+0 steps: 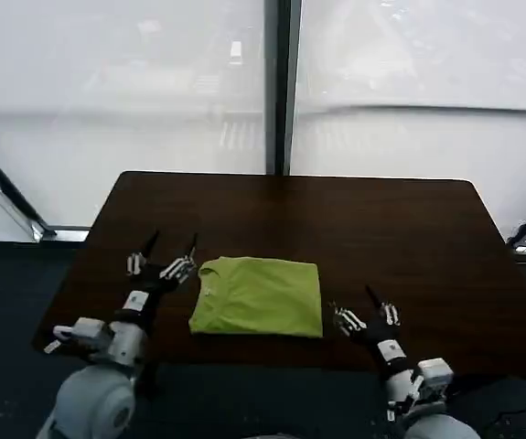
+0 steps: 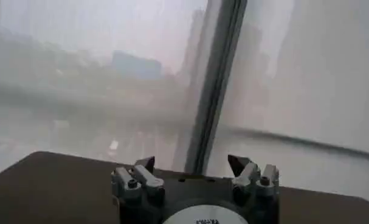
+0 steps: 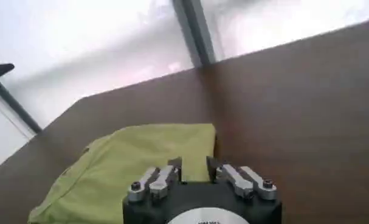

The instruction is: Fold and organize the clothes.

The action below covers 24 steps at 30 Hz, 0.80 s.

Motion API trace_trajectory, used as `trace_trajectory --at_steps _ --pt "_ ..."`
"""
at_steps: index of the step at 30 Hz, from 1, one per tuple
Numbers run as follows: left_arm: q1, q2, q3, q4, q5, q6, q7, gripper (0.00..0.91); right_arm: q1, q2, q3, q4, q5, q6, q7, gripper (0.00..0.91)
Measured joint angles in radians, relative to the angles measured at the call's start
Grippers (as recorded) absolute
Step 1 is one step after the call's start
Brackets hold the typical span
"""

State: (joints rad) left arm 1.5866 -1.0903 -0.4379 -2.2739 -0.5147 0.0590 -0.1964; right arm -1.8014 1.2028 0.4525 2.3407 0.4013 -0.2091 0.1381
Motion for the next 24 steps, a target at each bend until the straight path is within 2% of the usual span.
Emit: trace_trajectory --at_steps 3,5,9,13,17,24 --pt "0.035 0.029 -0.015 0.008 0.025 -0.028 0.001 0.878 -0.048 0.015 0.052 0.02 -0.108 0.106 0.0 0.878" --pt "0.073 0.049 -0.028 0.004 0.046 -0.023 -0.001 0.878 -0.079 0.028 0.087 0.032 -0.153 0.175 0.006 0.878" --pt "0.159 0.068 -0.052 -0.007 0.08 -0.006 -0.005 0.878 -0.143 0.052 0.121 0.05 -0.209 0.271 0.038 0.878" --pt "0.245 0.064 -0.079 -0.01 0.091 -0.005 -0.003 0.878 -0.201 0.074 0.13 0.03 -0.312 0.367 0.083 0.878" --pt "0.311 0.053 -0.111 -0.015 0.084 0.002 0.028 0.878 -0.247 0.081 0.121 0.0 -0.342 0.38 0.101 0.878" --pt "0.366 0.034 -0.141 -0.028 0.081 0.024 0.021 0.878 -0.299 0.085 0.089 -0.042 -0.328 0.331 0.122 0.878"
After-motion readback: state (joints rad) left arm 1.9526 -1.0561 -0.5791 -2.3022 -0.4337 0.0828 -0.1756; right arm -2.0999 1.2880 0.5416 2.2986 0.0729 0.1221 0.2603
